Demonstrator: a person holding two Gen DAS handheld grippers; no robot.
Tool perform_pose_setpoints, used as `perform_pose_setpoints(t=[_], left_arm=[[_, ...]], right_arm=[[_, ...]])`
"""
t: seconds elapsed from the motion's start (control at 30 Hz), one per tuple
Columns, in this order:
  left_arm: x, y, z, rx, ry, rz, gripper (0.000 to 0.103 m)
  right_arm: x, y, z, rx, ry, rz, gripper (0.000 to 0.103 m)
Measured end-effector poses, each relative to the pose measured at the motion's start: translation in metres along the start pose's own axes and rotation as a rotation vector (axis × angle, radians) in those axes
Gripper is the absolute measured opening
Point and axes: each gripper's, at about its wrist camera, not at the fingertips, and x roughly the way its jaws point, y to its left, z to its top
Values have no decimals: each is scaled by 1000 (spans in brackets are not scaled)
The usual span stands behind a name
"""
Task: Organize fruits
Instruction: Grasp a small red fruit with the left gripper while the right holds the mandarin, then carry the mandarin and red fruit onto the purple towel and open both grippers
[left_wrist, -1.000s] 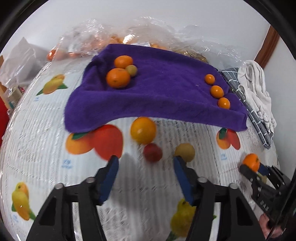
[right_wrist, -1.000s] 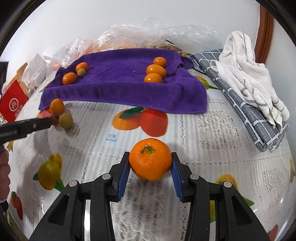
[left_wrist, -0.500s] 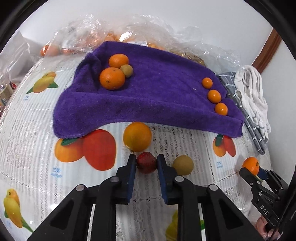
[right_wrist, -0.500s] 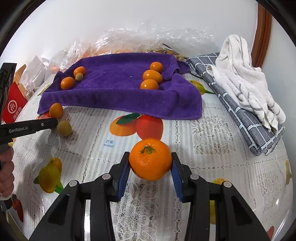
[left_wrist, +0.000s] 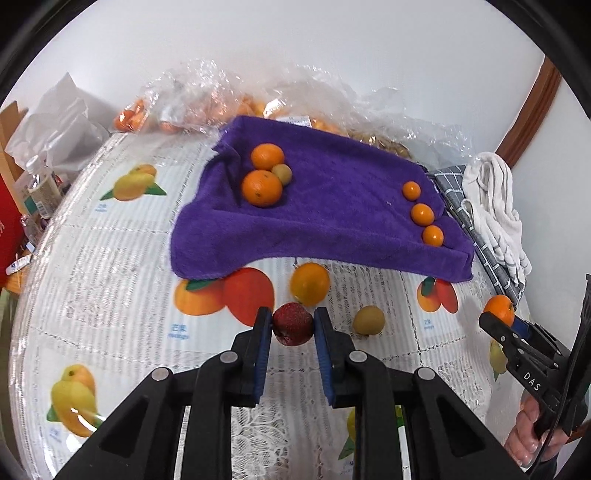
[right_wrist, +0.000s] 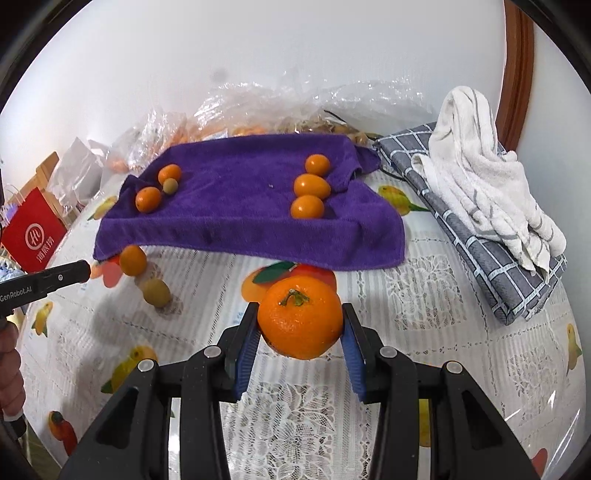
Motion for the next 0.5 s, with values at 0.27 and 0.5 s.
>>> perform_pose_setpoints(t=[0.27, 0.5], left_arm=[[-9, 5, 11, -15, -26, -7, 23], [-11, 5, 22, -17, -41, -24, 23]], right_arm=[[-7, 1, 14, 3, -14, -6, 42], [-12, 0, 32, 0, -41, -17, 42]])
